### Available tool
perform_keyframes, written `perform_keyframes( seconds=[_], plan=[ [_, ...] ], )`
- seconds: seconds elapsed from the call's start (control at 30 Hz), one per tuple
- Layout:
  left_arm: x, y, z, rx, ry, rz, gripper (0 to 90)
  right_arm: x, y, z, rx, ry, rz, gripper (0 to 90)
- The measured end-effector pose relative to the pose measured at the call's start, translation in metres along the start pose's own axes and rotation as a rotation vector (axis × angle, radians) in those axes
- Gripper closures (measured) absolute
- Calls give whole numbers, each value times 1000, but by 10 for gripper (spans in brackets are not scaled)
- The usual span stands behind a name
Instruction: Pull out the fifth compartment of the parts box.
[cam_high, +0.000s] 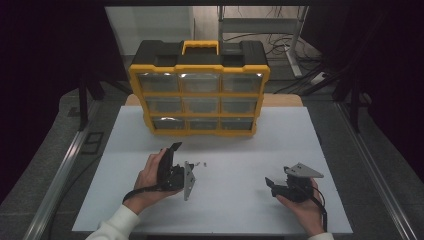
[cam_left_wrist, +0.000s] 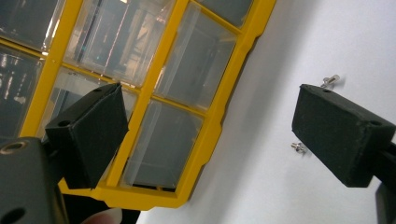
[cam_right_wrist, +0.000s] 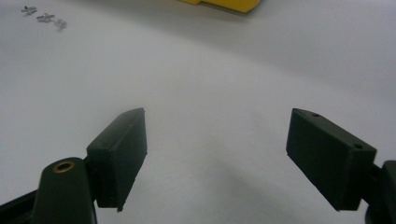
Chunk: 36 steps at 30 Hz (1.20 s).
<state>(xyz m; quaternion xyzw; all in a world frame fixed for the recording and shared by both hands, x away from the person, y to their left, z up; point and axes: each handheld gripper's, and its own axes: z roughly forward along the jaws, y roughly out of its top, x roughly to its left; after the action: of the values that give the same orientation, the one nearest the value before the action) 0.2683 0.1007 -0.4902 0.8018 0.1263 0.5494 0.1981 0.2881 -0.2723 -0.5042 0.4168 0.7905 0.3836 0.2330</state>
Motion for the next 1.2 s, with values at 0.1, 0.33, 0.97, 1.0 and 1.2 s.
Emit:
perform_keyframes(
  seconds=[0.1, 0.33, 0.97, 1.0, 1.2],
  plan=[
    [1, 0, 1, 5, 2, 1, 112, 0, 0, 0, 1, -2, 0, 211],
    [5, 0, 6, 12, 5, -2, 112, 0, 0, 0, 0, 0, -1, 211],
    [15, 3, 16, 24, 14, -8, 111, 1, 0, 0, -6, 14, -8, 208],
    [17, 4, 17, 25, 17, -8, 110, 1, 0, 0, -6, 15, -8, 208],
    [20, 6, 19, 25, 14, -12, 111, 1, 0, 0, -5, 18, -11, 208]
  ],
)
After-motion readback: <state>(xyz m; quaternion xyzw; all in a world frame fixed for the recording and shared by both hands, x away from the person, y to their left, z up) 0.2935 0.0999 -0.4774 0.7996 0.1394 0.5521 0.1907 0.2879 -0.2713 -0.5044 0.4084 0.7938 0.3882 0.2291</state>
